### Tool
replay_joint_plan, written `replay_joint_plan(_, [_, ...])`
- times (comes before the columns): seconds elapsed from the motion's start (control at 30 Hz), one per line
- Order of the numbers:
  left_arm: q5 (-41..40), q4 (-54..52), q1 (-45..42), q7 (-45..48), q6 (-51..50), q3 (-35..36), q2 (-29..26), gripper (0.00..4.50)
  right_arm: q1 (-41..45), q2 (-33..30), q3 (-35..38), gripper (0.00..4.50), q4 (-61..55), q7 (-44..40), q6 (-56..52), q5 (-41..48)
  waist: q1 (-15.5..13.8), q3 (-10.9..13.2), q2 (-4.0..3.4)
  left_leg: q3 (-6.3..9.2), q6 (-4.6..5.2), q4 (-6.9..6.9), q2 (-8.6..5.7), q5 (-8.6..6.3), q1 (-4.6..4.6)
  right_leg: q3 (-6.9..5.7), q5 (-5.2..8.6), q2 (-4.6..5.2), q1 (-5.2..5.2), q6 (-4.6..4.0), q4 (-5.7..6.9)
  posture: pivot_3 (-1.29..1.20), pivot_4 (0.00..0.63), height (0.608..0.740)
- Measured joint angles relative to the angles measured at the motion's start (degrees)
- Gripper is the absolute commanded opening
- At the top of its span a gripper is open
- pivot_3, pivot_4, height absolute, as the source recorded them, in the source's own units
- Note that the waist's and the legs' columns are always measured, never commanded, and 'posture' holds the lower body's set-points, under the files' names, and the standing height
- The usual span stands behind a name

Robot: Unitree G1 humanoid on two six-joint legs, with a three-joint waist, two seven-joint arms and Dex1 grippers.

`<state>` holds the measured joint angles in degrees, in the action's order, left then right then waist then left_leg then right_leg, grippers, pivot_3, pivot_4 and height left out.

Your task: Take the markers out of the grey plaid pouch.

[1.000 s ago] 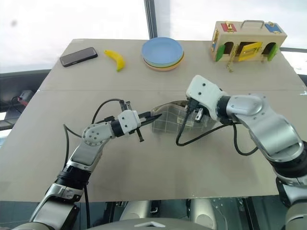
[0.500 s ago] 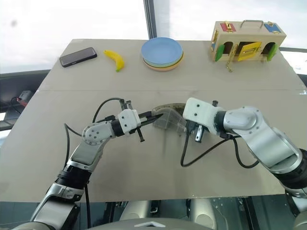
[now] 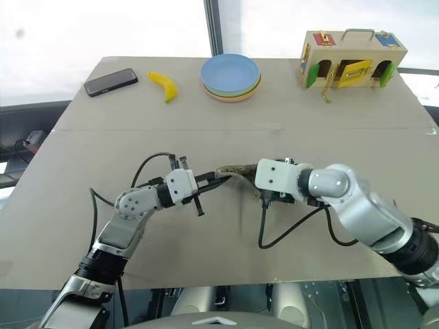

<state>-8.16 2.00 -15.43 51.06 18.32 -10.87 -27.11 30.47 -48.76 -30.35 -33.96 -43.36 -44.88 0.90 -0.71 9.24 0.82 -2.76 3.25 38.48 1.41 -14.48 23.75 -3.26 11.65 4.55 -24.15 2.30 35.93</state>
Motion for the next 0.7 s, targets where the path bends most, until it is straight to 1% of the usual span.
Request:
replay_joint_plan(0.13, [0.0,0.83,0.19,0.22,0.87,-0.17,0.3,0.0,-0.08,2.48,-1.84,3.14,3.07,0.87,0.87,-4.06,0.04,-0.01,0.01,-0.01,0.0,0.04,0.01,0.0,-0.02,0.0,0.0,-0.02,0.02,0.0,0.0,0.0,0.15,0.74])
replay_joint_plan(0.27, [-0.07,0.83,1.15,0.43,1.07,-0.2,0.49,0.0,-0.25,8.79,-3.02,3.14,10.24,4.66,3.53,-8.33,0.08,-0.01,0.0,0.0,-0.01,0.06,0.01,0.01,-0.04,0.0,0.0,-0.1,0.04,0.0,0.05,0.0,0.15,0.74])
replay_joint_plan(0.33, [-0.22,0.58,1.76,0.36,0.65,-0.28,0.61,0.0,-0.38,11.91,-3.07,3.14,14.89,7.03,7.21,-10.27,0.13,-0.08,0.03,0.0,-0.01,0.06,0.0,0.01,-0.07,0.0,0.0,-0.14,0.08,0.0,0.04,0.0,0.15,0.74])
replay_joint_plan(0.37, [-0.3,0.52,1.95,0.35,0.49,-0.4,0.75,0.0,-0.44,13.0,-3.03,2.91,16.19,7.99,8.28,-10.75,0.15,-0.1,0.02,-0.03,-0.02,0.08,-0.01,0.01,-0.12,0.01,0.0,-0.16,0.13,0.0,0.04,0.0,0.15,0.74])
replay_joint_plan(0.43, [-0.49,-0.88,3.09,0.19,-0.87,-0.52,1.06,0.0,-0.37,17.91,-2.66,2.25,23.51,12.24,14.15,-12.5,0.44,-0.19,0.1,-0.03,-0.02,0.07,0.01,0.01,-0.31,0.02,0.0,-0.2,0.33,-0.01,0.03,0.0,0.15,0.74])
replay_joint_plan(0.47, [-0.49,-1.54,3.49,0.08,-1.55,-0.64,1.14,0.0,-0.36,19.21,-2.62,1.82,25.77,13.47,16.18,-13.08,0.49,-0.19,0.08,-0.04,-0.02,0.07,0.05,0.01,-0.4,0.03,0.01,-0.2,0.41,-0.01,0.04,0.0,0.15,0.74])
replay_joint_plan(0.5, [-0.49,-1.72,3.7,-0.1,-2.32,-0.68,1.13,0.0,-0.38,19.87,-2.62,1.28,27.28,14.31,17.89,-13.89,0.56,-0.2,0.06,-0.04,-0.02,0.07,0.13,0.01,-0.51,0.05,0.04,-0.2,0.49,-0.02,0.06,0.0,0.15,0.74])
replay_joint_plan(0.53, [-0.52,-1.74,3.69,-0.36,-3.29,-0.54,1.13,0.0,-0.38,20.01,-2.4,0.83,28.24,14.96,19.33,-14.51,0.62,-0.2,0.07,-0.04,-0.03,0.07,0.17,0.02,-0.64,0.05,0.2,-0.21,0.58,-0.06,0.06,0.0,0.15,0.74])
replay_joint_plan(0.6, [-0.58,-1.72,3.23,-1.19,-4.29,-0.18,1.21,0.0,-0.59,19.91,-2.15,0.35,28.25,14.81,20.42,-15.27,0.81,-0.21,0.09,-0.09,-0.04,0.07,0.28,0.02,-0.84,0.06,0.24,-0.22,0.72,-0.09,0.06,0.0,0.15,0.74])
replay_joint_plan(0.7, [0.36,-0.59,1.97,-1.79,-4.11,-0.37,1.52,0.0,-2.2,18.98,0.37,0.35,26.5,12.67,21.51,-14.47,0.72,-0.2,0.05,-0.08,-0.05,0.05,0.29,0.02,-0.83,0.06,0.22,-0.23,0.7,-0.12,0.08,0.0,0.15,0.74])
